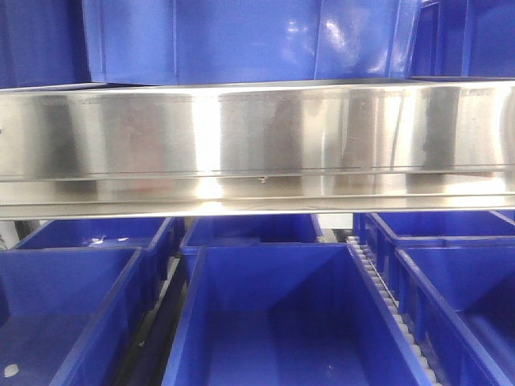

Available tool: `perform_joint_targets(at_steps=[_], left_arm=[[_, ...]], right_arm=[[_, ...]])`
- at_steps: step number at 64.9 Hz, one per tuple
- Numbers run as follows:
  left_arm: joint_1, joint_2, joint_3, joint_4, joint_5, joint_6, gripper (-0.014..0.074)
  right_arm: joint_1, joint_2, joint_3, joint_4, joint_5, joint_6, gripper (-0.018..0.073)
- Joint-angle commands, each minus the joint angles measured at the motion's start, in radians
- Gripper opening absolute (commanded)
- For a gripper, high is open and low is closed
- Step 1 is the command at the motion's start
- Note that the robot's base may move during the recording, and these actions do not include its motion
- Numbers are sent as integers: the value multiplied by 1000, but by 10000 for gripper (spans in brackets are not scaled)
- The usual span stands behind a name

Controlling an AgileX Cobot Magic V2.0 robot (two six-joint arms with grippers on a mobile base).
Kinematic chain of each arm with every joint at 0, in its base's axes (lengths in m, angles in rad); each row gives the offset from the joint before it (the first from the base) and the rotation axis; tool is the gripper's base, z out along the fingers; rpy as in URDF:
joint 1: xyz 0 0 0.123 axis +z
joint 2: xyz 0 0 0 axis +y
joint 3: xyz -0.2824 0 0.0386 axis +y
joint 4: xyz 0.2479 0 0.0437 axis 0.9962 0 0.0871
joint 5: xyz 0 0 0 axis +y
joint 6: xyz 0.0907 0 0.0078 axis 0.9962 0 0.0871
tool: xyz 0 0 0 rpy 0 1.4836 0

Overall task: Stack silver trays without gaps
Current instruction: 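Position the held tray above the tray stack on the shelf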

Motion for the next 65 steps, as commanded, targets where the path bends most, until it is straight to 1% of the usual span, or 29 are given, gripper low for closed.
perform_joint_targets(at_steps=[1,27,37,53,57,65], left_arm=[[2,-12,-11,53,-12,-7,-17],[4,-6,-11,53,-39,-7,-17],[4,51,-11,66,-39,-7,-17],[5,209,-11,66,-19,-7,-17],[13,244,-11,50,-6,-7,-17],[46,311,-11,-25,-6,-5,-17]], right_arm=[[-2,-15,-9,-41,-6,-13,-67],[-4,9,-9,-53,-32,-13,-67],[-6,81,-9,-70,-45,-13,-67],[-7,195,-9,-87,-58,-13,-67],[-7,219,-9,-87,-54,-13,-67],[-18,272,-9,-87,-52,-13,-67]])
